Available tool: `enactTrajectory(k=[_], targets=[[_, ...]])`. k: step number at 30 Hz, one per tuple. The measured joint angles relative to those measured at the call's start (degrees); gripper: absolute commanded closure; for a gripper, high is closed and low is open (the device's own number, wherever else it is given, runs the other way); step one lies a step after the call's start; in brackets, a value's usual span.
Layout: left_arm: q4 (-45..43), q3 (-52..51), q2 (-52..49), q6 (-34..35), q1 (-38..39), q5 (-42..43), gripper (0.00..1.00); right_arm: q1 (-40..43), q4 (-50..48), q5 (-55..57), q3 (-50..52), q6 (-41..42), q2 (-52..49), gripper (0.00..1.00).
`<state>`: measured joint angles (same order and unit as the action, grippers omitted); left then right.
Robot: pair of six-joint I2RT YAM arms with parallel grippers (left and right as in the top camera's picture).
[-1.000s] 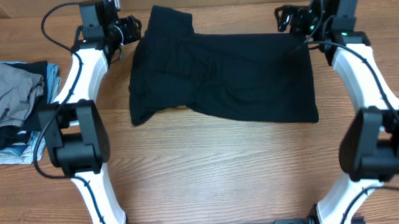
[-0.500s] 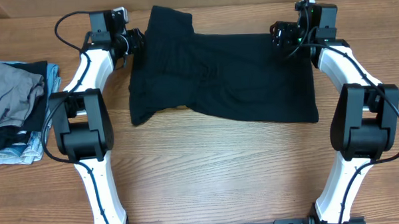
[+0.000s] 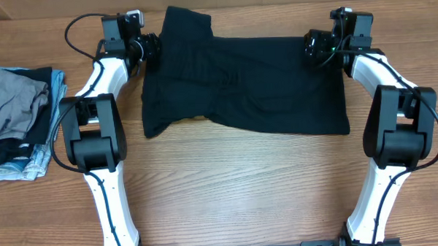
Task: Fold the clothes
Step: 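Move both grippers to the garment's top corners and grasp them, then pull the top corners outward with both grippers to stretch the garment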
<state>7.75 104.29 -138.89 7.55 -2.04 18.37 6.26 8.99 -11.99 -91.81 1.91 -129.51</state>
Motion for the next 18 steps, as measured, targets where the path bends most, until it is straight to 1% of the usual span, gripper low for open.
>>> enactTrajectory(k=[8, 12, 18], targets=[[-0.57, 0.00, 0.00, -2.14, 0.00, 1.20, 0.49, 0.02, -0.39, 0.94, 0.00, 2.27, 0.00, 0.00], [-0.61, 0.02, -0.13, -2.23, 0.00, 2.32, 0.51, 0.02, 0.22, 2.54, 0.00, 3.23, 0.00, 0.00], [-0.15, 0.22, -1.95, -2.25, 0.00, 4.24, 0.51, 0.00, 0.48, 4.66, 0.00, 3.67, 0.00, 0.00]])
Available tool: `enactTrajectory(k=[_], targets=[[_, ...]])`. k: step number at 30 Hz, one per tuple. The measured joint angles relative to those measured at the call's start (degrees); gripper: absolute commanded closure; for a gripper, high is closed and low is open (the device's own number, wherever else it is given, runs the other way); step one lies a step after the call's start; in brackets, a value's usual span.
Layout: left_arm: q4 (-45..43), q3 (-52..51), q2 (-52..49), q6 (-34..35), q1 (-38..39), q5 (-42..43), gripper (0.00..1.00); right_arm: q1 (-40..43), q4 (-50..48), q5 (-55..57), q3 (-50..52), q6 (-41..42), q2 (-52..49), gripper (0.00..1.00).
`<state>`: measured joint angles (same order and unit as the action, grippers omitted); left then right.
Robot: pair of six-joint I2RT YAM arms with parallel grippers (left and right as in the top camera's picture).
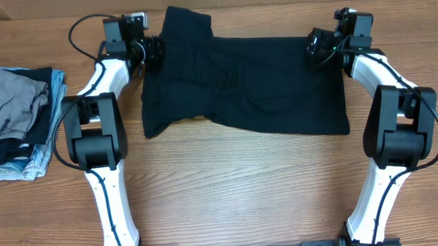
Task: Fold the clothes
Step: 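Pull the top corners outward with both grippers to stretch the garment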
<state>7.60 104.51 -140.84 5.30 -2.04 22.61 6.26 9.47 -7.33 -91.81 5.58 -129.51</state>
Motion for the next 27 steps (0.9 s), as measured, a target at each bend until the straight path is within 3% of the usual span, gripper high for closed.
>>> enactTrajectory(k=[14, 17, 23, 25, 26, 27], targets=[[-0.11, 0.00, -0.55, 0.20, 0.00, 3.63, 0.60, 0.11, -5.62, 3.08, 0.00, 0.17, -2.34, 0.01], [-0.13, 0.00, -0.55, 0.46, 0.00, 4.31, 0.62, 0.52, -6.03, 3.30, 0.00, 0.15, -2.62, 0.05], [-0.15, 0.00, -0.55, 1.11, 0.00, 5.09, 0.75, 2.34, -7.37, 1.57, 0.00, 0.17, -5.25, 0.22], [-0.22, 0.00, -0.55, 1.81, 0.00, 5.33, 0.80, 2.49, -7.48, 0.61, 0.00, 0.20, -5.25, 0.38], [-0.33, 0.00, -0.55, 2.10, 0.00, 5.42, 0.83, 2.49, -7.54, 0.04, -0.02, 0.39, -5.29, 0.52], [-0.33, 0.00, -0.55, 2.29, 0.00, 5.51, 0.84, 2.47, -7.72, -0.55, 0.00, 0.63, -5.33, 0.55]])
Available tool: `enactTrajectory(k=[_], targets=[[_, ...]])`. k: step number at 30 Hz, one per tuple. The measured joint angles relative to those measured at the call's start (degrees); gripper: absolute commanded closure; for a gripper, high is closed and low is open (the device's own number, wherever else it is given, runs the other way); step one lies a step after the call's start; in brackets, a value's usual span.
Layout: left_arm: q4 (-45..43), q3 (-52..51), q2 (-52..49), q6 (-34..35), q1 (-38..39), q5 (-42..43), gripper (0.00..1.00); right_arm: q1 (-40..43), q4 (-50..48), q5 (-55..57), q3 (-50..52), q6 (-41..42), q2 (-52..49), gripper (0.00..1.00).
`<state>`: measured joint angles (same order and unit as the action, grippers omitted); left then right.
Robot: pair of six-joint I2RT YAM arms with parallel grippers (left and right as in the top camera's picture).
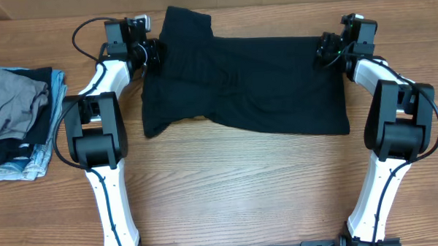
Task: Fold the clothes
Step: 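Pull the top corners outward with both grippers to stretch the garment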
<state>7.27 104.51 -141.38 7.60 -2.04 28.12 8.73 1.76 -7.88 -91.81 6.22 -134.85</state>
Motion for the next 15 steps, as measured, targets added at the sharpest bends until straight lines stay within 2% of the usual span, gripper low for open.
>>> enactTrajectory(k=[2, 5, 11, 15], targets=[[-0.02, 0.00, 0.00, 0.52, 0.00, 0.20, 0.89, -0.07, 0.02, -1.53, 0.00, -0.35, -0.02, 0.71], [-0.07, 0.00, 0.00, 1.27, 0.00, 0.44, 0.92, -0.09, 0.39, -3.43, 0.00, 0.61, -0.02, 0.85], [-2.80, 0.00, -0.02, 3.13, -0.13, 2.93, 0.96, -0.09, 2.14, -6.99, -0.24, 3.10, -0.02, 0.92], [-5.75, 0.02, -0.02, 5.64, -1.33, 6.88, 0.96, 0.28, 10.78, -9.16, -5.57, 3.54, -0.76, 0.93]])
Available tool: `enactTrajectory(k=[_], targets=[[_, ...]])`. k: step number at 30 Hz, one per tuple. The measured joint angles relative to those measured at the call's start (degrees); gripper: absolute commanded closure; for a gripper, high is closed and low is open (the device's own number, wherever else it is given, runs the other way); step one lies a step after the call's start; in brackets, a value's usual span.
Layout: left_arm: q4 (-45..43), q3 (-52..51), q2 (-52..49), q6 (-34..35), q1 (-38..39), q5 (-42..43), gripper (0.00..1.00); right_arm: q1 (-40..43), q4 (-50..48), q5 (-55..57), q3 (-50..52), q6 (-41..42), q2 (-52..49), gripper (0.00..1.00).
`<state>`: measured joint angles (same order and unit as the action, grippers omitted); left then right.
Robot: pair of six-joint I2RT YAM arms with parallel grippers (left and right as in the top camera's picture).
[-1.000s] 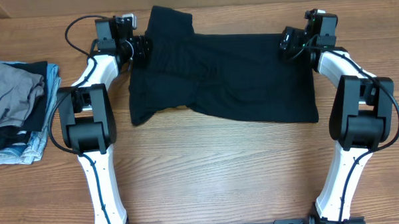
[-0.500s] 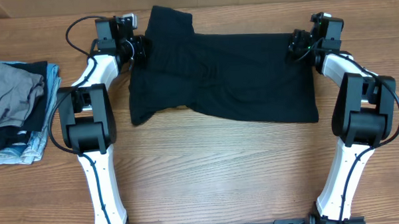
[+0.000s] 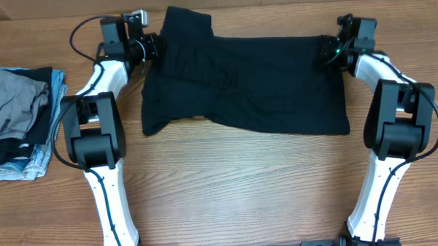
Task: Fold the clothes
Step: 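Pull the top corners outward with both grippers to stretch the garment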
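A black garment (image 3: 254, 85) lies spread flat on the wooden table, with a narrower part reaching toward the far edge at its upper left. My left gripper (image 3: 151, 47) sits at the garment's upper left edge. At the upper right corner is my right gripper (image 3: 327, 53), low over the cloth. Both grippers are black against black fabric, so their jaws cannot be made out, nor whether either holds cloth.
A stack of folded clothes (image 3: 18, 119) in grey, dark and denim lies at the table's left edge. Both arms (image 3: 95, 134) reach from the near edge up either side of the garment. Bare wood (image 3: 243, 188) lies in front of it.
My left gripper has shifted slightly back to the left, off the garment's edge. The right gripper has moved a little nearer along the right corner. The garment's outline is unchanged.
At first both grippers were at the garment's upper corners, the right one a little inside the cloth. Then the left stood further onto the left edge and the right further out by the right edge. Now the left has drawn back; the garment lies as before.
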<state>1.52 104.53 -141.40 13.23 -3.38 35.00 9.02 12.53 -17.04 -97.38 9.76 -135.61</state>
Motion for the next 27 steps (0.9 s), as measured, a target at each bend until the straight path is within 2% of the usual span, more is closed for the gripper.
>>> enactTrajectory(k=[2, 7, 15, 21, 27], targets=[[-1.09, 0.09, 0.00, 0.68, -0.85, 1.88, 0.96, 0.74, 7.23, -0.96, -6.14, -0.31, -0.11, 0.93], [-2.71, 0.15, 0.00, 2.14, -3.96, 10.27, 0.96, 2.19, 18.10, -2.05, -15.10, -0.61, -0.11, 0.94], [-2.86, 0.22, 0.00, 2.27, -4.76, 20.22, 0.96, 3.54, 32.33, -3.74, -16.04, 0.55, -0.11, 0.94], [-2.86, 0.24, 0.00, 1.88, -4.76, 25.24, 0.96, 6.69, 37.99, -9.97, -16.52, 1.57, -0.11, 0.94], [-2.86, 0.33, 0.00, 1.20, -5.14, 31.06, 0.95, 10.47, 46.03, -13.46, -23.17, 0.68, -0.15, 0.94]])
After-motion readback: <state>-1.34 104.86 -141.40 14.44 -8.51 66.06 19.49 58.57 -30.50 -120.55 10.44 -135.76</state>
